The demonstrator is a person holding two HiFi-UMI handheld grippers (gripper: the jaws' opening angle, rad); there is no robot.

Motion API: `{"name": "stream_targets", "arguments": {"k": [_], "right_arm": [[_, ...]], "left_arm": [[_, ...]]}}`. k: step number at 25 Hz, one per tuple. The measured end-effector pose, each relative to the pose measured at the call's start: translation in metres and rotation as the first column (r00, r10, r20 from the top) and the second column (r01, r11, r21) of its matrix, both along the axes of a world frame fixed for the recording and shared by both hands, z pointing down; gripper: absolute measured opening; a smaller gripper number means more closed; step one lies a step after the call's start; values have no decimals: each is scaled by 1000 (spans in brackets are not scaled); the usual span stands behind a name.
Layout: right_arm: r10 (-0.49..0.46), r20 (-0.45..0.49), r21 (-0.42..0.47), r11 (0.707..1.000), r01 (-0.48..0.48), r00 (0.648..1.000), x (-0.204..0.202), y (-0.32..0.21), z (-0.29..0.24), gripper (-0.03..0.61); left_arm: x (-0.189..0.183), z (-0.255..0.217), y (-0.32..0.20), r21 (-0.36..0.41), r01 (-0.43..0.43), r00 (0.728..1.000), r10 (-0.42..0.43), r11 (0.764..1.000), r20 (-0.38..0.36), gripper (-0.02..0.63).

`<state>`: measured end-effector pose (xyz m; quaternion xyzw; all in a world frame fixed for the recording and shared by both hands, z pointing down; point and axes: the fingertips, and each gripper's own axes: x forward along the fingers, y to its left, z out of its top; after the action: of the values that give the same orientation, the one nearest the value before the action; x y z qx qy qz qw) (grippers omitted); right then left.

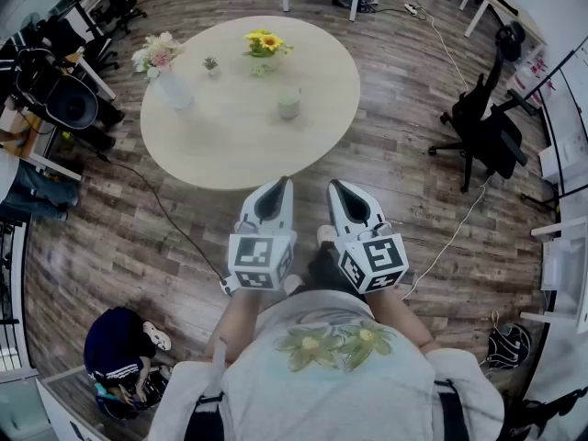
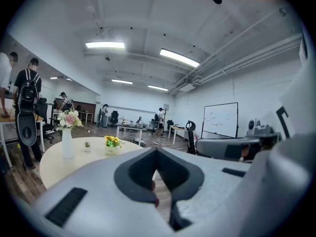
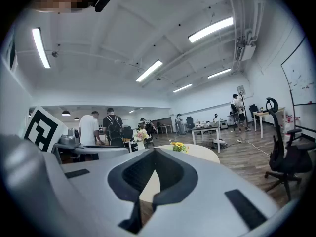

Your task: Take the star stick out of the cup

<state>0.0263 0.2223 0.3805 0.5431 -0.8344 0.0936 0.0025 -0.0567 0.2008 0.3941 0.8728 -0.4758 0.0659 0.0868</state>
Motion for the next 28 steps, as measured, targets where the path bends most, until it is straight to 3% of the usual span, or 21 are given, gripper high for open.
{"name": "stream_targets", "arguments": {"k": [23, 28], "right_arm": [[-129, 9, -58, 990, 130, 992, 14, -143, 13, 16], [-168, 7, -75, 983, 168, 986, 17, -171, 19, 15]], "left_arm": [[6, 2, -136, -27, 98, 995, -98, 995, -1, 2], [18, 6, -165, -24, 65, 998, -66, 998, -14, 35]]}}
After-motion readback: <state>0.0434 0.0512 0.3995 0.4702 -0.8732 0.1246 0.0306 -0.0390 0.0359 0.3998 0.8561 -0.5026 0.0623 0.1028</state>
